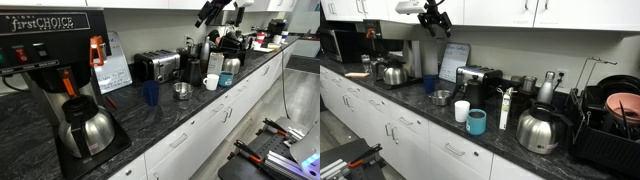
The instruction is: Open the right cabinet door
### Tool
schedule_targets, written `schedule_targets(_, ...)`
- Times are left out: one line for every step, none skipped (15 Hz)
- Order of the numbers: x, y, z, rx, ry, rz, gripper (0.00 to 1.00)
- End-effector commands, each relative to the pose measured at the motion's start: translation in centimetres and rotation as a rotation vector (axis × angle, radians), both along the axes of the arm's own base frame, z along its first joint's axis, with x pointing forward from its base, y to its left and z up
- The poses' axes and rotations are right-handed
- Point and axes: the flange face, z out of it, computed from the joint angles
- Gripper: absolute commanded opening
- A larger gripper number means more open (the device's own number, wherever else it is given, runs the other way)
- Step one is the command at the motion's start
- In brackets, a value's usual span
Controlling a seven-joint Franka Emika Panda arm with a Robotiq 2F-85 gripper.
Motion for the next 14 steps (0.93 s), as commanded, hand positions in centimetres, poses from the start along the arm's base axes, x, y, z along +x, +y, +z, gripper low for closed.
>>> schedule_targets(-0.1, 3.8, 3.8, 0.051, -0.156, 0.08, 1.0)
schedule_targets(-0.3, 5.5, 4.9, 0.069, -0.197, 0.108, 1.0)
schedule_targets(-0.4, 7.1, 6.3, 0.093, -0.235, 0.139, 1.0)
schedule_targets(-0.6, 8.7, 7.4, 0.113, -0.268, 0.169, 1.0)
schedule_targets(-0.6, 9.9, 8.5, 0.139, -0.301, 0.198, 1.0)
schedule_targets(-0.6, 10.9, 9.0, 0.159, -0.324, 0.222, 1.0)
schedule_targets(-0.3, 12.1, 9.4, 0.172, -0.347, 0.25, 1.0)
schedule_targets(0.0, 13.2, 9.3, 0.178, -0.354, 0.288, 1.0)
schedule_targets(-1.4, 12.3, 9.2, 0.16, -0.327, 0.241, 1.0)
schedule_targets(-1.0, 13.0, 9.0, 0.167, -0.332, 0.262, 1.0)
schedule_targets(-0.6, 13.4, 8.8, 0.169, -0.335, 0.271, 1.0)
schedule_targets(-0.3, 13.4, 8.7, 0.168, -0.335, 0.273, 1.0)
schedule_targets(-0.2, 13.3, 8.8, 0.168, -0.337, 0.272, 1.0)
schedule_targets(-0.2, 13.3, 8.9, 0.168, -0.339, 0.271, 1.0)
